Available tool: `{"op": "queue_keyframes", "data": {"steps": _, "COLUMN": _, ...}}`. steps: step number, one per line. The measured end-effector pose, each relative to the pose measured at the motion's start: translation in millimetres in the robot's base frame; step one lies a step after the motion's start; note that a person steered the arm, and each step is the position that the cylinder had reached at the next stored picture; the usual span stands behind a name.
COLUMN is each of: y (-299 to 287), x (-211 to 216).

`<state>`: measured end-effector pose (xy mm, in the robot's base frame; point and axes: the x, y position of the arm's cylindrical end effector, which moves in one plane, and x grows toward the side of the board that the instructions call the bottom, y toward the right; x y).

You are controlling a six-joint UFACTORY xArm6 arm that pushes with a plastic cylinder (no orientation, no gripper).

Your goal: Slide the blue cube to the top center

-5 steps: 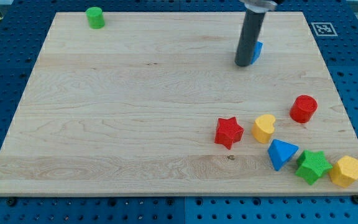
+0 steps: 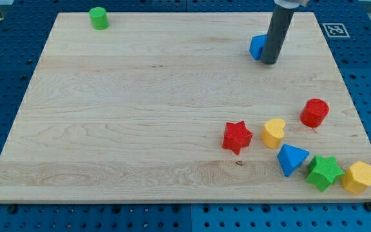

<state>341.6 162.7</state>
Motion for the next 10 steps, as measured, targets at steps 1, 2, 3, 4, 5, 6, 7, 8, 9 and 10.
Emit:
{"op": "queue_keyframes", "data": {"steps": 1, "y": -2, "x": -17}}
{"op": "queue_keyframes", "data": {"steps": 2, "y": -6, "x": -30}}
{"op": "queue_keyframes", "data": {"steps": 3, "y": -16, "x": -50}}
{"op": "queue_keyframes", "data": {"steps": 4, "y": -19, "x": -63}}
{"op": "queue_keyframes", "data": {"steps": 5, "y": -12, "x": -64}}
{"op": "queue_keyframes", "data": {"steps": 6, "y": 7, "x": -81}}
{"op": "queue_keyframes", "data": {"steps": 7, "y": 15, "x": -91}}
{"op": "queue_keyframes", "data": {"steps": 8, "y": -3, "x": -91}}
{"op": "queue_keyframes", "data": {"steps": 9, "y": -43, "x": -93}}
{"op": "queue_keyframes", "data": {"steps": 10, "y": -77, "x": -93}}
